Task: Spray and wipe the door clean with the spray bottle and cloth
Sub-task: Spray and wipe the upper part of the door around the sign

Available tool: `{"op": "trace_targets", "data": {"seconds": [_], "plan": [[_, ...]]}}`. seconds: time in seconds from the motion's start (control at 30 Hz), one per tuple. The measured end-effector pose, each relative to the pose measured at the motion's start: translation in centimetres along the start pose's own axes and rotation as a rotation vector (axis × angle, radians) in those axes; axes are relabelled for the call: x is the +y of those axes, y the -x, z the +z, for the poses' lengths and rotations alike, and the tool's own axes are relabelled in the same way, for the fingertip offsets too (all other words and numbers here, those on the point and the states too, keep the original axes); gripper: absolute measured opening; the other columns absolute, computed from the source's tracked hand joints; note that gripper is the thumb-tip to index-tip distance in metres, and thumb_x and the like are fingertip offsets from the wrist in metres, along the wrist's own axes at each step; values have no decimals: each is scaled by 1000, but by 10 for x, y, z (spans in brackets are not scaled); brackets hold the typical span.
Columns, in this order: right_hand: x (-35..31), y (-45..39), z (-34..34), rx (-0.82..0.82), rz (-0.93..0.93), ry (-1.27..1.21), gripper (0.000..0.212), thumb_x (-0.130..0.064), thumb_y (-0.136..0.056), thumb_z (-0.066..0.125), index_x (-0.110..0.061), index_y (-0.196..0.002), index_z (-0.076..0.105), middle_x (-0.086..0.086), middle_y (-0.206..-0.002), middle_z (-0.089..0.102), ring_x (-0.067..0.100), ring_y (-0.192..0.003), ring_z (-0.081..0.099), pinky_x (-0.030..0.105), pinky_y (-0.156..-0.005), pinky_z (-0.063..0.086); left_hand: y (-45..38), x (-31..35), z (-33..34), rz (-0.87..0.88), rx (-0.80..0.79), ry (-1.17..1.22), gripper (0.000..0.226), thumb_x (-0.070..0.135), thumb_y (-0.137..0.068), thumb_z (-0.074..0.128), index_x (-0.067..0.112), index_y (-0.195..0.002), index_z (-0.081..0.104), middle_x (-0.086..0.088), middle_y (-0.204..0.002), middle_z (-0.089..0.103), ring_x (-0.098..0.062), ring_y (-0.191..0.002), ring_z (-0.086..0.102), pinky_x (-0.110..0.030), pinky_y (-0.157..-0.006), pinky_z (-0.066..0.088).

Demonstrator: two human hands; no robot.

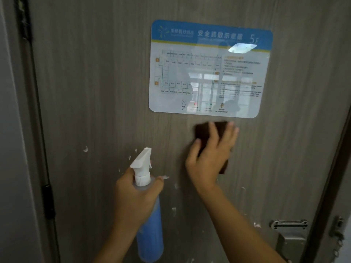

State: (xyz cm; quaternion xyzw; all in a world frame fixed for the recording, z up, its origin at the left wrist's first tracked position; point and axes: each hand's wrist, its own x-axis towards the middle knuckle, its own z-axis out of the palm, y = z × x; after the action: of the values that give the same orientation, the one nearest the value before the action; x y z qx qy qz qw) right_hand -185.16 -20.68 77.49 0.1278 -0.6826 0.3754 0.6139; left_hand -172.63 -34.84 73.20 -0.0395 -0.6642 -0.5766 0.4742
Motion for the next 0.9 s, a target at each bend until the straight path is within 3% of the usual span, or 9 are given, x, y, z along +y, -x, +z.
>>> {"op": "trace_targets", "data": {"seconds": [0.13,0.2,0.3,0.37,0.47,0.57,0.73,0.83,0.9], "plan": [[14,8,-8,-216,-303,-29,66,-20,-97,69,-15,-154,36,19,-170,15,37,-159,7,49,-128,15,2,3,-4,-2,-19,-8,35,47,-62,76,16,-71,63,-2,-67,69,-16,-59,68,-18,-54,53],[26,2,-19,-193,-349,-18,60,-24,-98,72,-12,-150,45,24,-167,20,40,-158,13,47,-128,18,4,5,-5,6,-35,-6,36,47,-63,75,14,-71,62,-5,-67,67,-19,-59,67,-19,-54,54],[32,-5,-30,-46,-402,214,47,-40,-97,72,-14,-136,67,31,-150,45,48,-141,40,55,-114,39,6,7,-5,-2,-32,-12,34,40,-65,79,10,-71,62,-6,-67,67,-21,-60,67,-20,-54,54],[30,-4,-37,29,-357,346,47,-48,-94,72,-20,-131,72,27,-132,58,43,-116,53,53,-95,47,7,7,-7,1,-18,-18,26,28,-68,80,10,-71,62,-6,-67,67,-22,-61,67,-18,-55,53],[28,3,-40,-8,-283,328,50,-41,-95,72,-15,-137,66,26,-119,58,38,-99,53,47,-82,48,8,6,-12,4,-18,-12,19,25,-69,79,14,-72,63,-4,-67,68,-21,-61,68,-19,-57,54],[12,10,-34,-83,-210,311,56,-31,-98,67,-5,-145,55,34,-129,49,42,-104,51,49,-82,52,9,7,-19,-1,-5,-12,19,28,-68,79,17,-76,65,0,-69,70,-18,-64,70,-19,-57,55],[-8,9,-32,-173,-96,376,55,-15,-95,66,-5,-147,50,37,-145,41,50,-115,51,56,-92,52,8,7,-23,6,-12,-7,23,28,-69,79,16,-83,66,5,-74,72,-16,-71,72,-17,-62,55],[-5,0,-49,-206,-45,136,59,-2,-87,69,-10,-143,52,23,-143,48,36,-117,52,43,-93,52,10,9,-24,14,-29,-5,21,26,-69,79,15,-79,65,1,-73,71,-16,-68,71,-16,-61,55],[-3,-12,-67,-188,174,-173,56,-7,-84,72,-27,-132,50,1,-128,59,12,-109,61,30,-87,55,10,10,-25,15,-31,-6,19,25,-69,79,15,-75,64,-3,-70,69,-16,-63,69,-18,-59,55]]}}
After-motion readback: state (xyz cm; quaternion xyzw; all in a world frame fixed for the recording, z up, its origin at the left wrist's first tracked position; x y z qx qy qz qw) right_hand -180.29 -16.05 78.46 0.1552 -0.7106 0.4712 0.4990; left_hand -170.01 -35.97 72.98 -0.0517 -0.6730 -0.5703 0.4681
